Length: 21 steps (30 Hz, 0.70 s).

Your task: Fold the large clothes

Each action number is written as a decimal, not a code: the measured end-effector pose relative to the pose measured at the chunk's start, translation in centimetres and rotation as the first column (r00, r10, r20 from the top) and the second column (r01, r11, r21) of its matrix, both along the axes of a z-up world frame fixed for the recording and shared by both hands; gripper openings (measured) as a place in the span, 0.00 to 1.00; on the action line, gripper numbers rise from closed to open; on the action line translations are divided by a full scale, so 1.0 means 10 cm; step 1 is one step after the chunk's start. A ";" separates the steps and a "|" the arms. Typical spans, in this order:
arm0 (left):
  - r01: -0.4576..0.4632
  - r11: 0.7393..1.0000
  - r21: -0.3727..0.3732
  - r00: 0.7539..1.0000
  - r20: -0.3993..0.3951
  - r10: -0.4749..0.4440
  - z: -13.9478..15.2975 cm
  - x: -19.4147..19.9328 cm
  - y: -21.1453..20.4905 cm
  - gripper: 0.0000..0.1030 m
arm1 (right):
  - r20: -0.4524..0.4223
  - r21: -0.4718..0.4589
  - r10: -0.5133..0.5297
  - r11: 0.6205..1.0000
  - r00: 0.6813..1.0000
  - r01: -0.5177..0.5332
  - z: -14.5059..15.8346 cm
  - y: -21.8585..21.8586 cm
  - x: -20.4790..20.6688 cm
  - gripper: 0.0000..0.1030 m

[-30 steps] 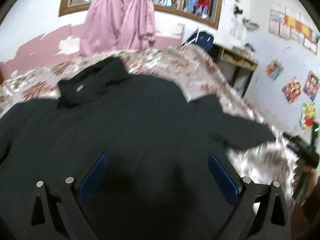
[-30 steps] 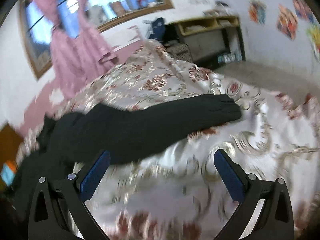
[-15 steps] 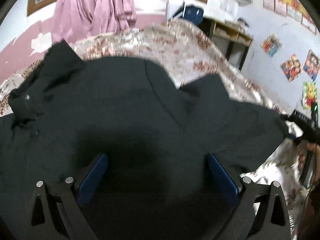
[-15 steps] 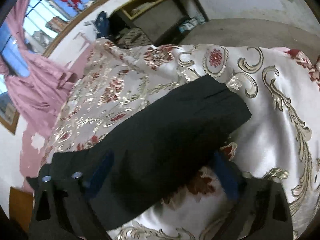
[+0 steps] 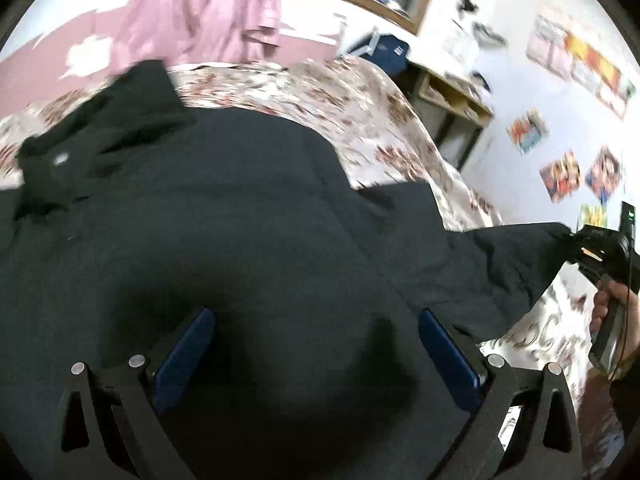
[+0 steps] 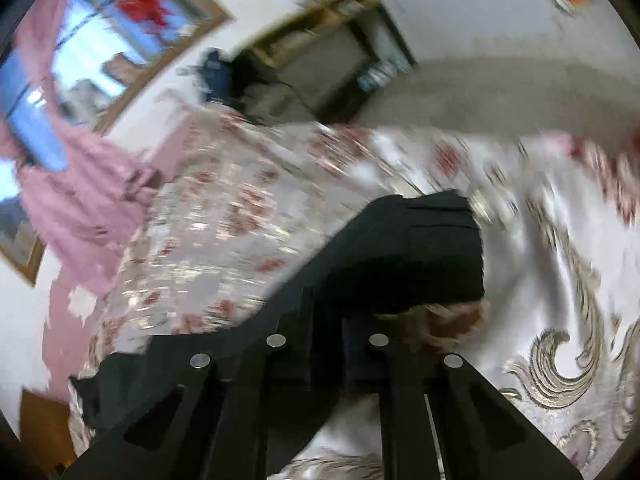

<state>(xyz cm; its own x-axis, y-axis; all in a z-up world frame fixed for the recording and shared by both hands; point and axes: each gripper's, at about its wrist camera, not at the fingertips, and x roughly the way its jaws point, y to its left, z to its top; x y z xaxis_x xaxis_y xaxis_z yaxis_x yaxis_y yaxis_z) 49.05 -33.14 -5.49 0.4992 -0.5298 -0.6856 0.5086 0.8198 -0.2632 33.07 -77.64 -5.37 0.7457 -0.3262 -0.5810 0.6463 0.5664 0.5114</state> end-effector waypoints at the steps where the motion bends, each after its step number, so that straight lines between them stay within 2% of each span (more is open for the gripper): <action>1: -0.012 1.000 -0.013 1.000 -0.010 0.012 0.05 -0.01 0.13 1.00 | 0.011 -0.057 0.034 0.998 0.999 -0.033 0.20 0.15 0.06 0.09; 5: -0.047 0.999 -0.003 0.999 -0.013 0.047 0.24 -0.11 0.63 1.00 | 0.061 -0.201 0.171 0.967 0.983 -0.156 0.78 0.69 0.23 0.08; 9: -0.084 0.996 -0.010 0.996 -0.033 0.084 0.43 -0.26 1.25 1.00 | 0.064 -0.335 0.351 0.889 0.934 -0.311 1.31 1.42 0.46 0.07; 14: -0.153 0.988 -0.032 0.988 -0.028 0.152 0.66 -0.49 2.00 1.00 | 0.021 -0.463 0.543 0.750 0.839 -0.474 1.76 2.41 0.56 0.05; 15: -0.172 0.984 -0.040 0.985 -0.025 0.171 0.71 -0.53 2.18 1.00 | 0.002 -0.488 0.582 0.710 0.813 -0.508 1.85 2.65 0.59 0.05; 21: -0.275 0.954 -0.120 0.961 -0.025 0.274 0.87 -0.76 3.01 1.00 | -0.056 -0.519 0.713 0.577 0.699 -0.631 1.98 3.68 0.65 0.05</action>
